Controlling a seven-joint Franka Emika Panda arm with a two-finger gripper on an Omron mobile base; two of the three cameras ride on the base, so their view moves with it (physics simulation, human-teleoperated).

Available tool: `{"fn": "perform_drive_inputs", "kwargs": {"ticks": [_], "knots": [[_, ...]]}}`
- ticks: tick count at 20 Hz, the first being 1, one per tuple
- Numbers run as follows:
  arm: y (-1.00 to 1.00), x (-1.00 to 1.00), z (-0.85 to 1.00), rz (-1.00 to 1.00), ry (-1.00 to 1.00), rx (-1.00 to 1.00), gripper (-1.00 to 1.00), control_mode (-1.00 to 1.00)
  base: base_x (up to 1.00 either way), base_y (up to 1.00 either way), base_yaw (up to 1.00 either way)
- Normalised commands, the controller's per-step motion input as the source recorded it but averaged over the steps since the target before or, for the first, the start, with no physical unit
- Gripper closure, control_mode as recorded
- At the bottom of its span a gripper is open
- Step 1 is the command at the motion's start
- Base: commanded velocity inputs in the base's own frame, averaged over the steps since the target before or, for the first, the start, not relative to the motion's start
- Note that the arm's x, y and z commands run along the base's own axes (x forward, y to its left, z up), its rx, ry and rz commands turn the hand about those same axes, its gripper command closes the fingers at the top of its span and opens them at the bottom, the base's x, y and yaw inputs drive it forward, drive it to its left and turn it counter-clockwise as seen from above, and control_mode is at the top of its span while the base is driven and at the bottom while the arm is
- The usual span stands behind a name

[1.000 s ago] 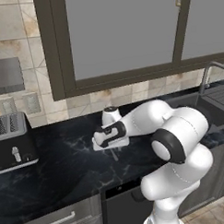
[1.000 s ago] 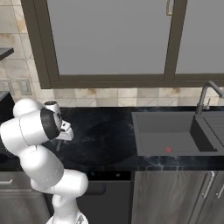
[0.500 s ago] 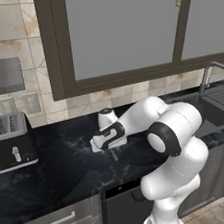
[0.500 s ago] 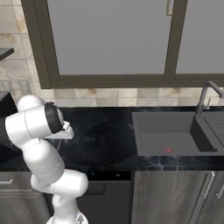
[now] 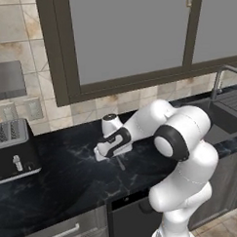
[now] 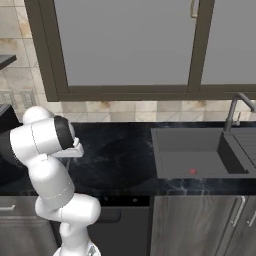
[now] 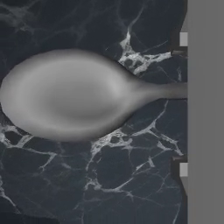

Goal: Take the fork and place it on the left side of the plate. Then take the spoon and place it on the right side of the plate. Make sure they're directly next to the plate.

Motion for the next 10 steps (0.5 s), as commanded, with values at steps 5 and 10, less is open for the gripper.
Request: {"fn": "perform_drive_inputs", "kwargs": {"ticks": [5, 10], "knots": [[0.00, 0.00, -0.57, 0.00, 0.00, 0.00, 1.00, -1.00, 0.00, 0.00, 0.00], [-0.09, -0.01, -0.42, 0.00, 0.00, 0.01, 1.00, -1.00, 0.00, 0.00, 0.00]]}}
